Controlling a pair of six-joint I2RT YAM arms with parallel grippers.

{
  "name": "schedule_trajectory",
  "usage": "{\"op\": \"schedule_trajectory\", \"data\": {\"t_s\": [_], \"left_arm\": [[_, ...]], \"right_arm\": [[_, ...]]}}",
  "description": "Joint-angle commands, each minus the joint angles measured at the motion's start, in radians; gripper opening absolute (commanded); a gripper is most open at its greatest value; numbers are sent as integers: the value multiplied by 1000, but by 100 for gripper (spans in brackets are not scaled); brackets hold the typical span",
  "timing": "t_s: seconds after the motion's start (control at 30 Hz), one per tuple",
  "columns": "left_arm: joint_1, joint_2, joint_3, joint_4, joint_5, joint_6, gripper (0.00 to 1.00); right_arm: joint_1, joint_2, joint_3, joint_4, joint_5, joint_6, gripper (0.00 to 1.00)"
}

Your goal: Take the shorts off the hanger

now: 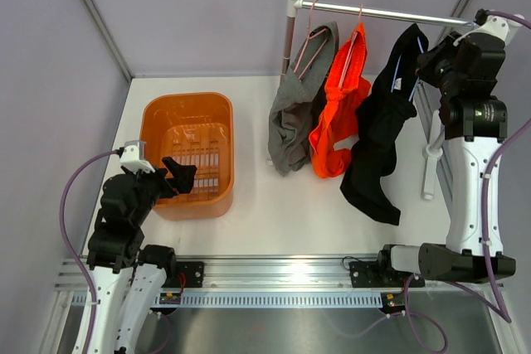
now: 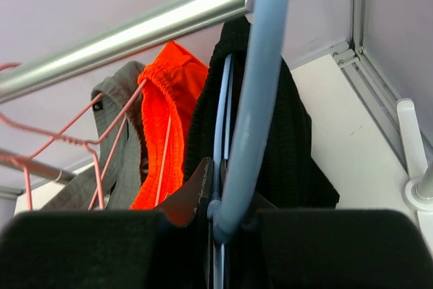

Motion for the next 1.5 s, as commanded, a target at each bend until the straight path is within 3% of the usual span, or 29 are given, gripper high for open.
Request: {"op": "schedule_trajectory", "data": {"t_s": [0.0, 0.27, 0.4, 0.63, 0.73, 0.87, 1.03, 1.23, 1.47], "left_arm": [[-8, 2, 25, 36, 10, 2, 99], [-8, -3, 16, 61, 91, 20, 99], [-9, 43, 27, 75, 153, 31, 99], [-11, 155, 79, 145, 315, 12, 99], [-15, 193, 126, 151, 334, 15, 99], [-31, 238, 180, 159, 354, 17, 97], [-94, 295, 232, 159, 330, 8, 96], [-302, 361, 235, 150, 152, 5, 95], [-581, 420, 229, 162, -75, -29, 91]], "right_arm": [[0, -78, -21, -25, -92, 23, 0], [15, -307, -186, -139, -192, 2, 0], [29, -385, -225, -226, -389, -20, 0], [72, -537, -368, -237, -583, 11, 0], [146, -557, -430, -214, -635, 31, 0], [282, -562, -496, -200, -547, 55, 0], [543, -500, -555, -136, -396, 100, 0], [866, -364, -521, -75, -149, 144, 0], [1041, -209, -389, -110, 110, 146, 0]]}}
